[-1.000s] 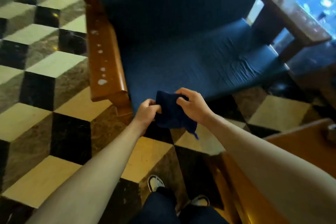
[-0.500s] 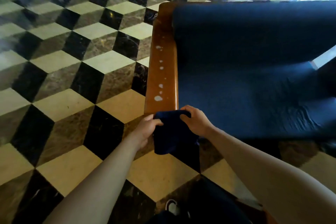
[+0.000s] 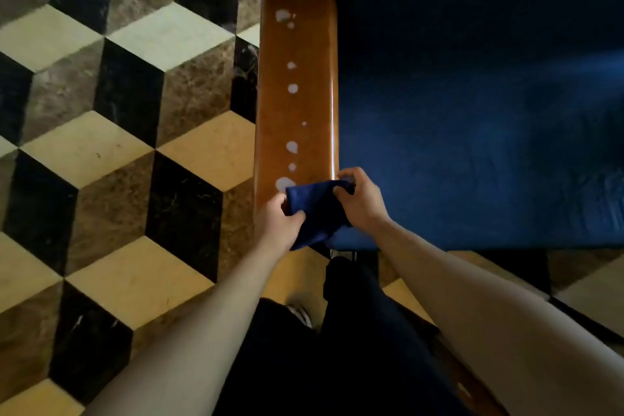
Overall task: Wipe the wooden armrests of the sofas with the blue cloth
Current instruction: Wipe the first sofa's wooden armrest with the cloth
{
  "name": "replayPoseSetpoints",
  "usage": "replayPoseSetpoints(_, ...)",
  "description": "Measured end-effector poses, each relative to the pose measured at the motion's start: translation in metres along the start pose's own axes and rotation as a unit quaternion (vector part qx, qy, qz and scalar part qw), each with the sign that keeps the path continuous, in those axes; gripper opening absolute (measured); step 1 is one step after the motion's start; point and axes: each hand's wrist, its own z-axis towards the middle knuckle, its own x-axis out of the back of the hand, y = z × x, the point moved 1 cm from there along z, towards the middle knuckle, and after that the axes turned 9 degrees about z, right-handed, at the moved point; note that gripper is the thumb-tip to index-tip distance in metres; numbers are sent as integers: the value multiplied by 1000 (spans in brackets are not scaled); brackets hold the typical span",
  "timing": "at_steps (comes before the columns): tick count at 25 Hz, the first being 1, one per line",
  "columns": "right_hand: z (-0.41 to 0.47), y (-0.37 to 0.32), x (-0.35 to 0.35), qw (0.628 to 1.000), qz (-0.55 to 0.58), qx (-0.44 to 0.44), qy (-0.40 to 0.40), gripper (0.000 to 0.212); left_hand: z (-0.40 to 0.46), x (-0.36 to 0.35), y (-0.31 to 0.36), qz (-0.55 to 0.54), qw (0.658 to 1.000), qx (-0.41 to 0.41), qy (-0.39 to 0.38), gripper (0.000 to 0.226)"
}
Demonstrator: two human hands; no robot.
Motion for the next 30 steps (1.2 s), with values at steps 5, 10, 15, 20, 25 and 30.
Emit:
replayPoseSetpoints(5, 19, 4, -33, 981, -34, 12, 192, 35, 47, -3, -4, 118, 987, -103, 41, 15)
replayPoseSetpoints(10, -10, 6, -99, 972, -132, -89, 174, 92, 73, 27, -30, 158, 976, -122, 83, 26)
replayPoseSetpoints(15, 37, -8, -85, 960, -119, -121, 225, 103, 128, 42, -40, 122, 990, 73, -2, 60)
replayPoseSetpoints(20, 89, -6, -51, 975, 51, -129, 171, 70, 170, 24, -25, -174, 967, 163, -94, 74)
replayPoseSetpoints(25, 57, 10, -48, 974, 184, -95, 92, 64, 177, 25, -50, -307, 926, 210, -64, 81)
replayPoseSetpoints(30, -40, 48, -95, 948, -289, 62, 114, 98, 173, 38, -71, -264, 926, 252, -94, 83)
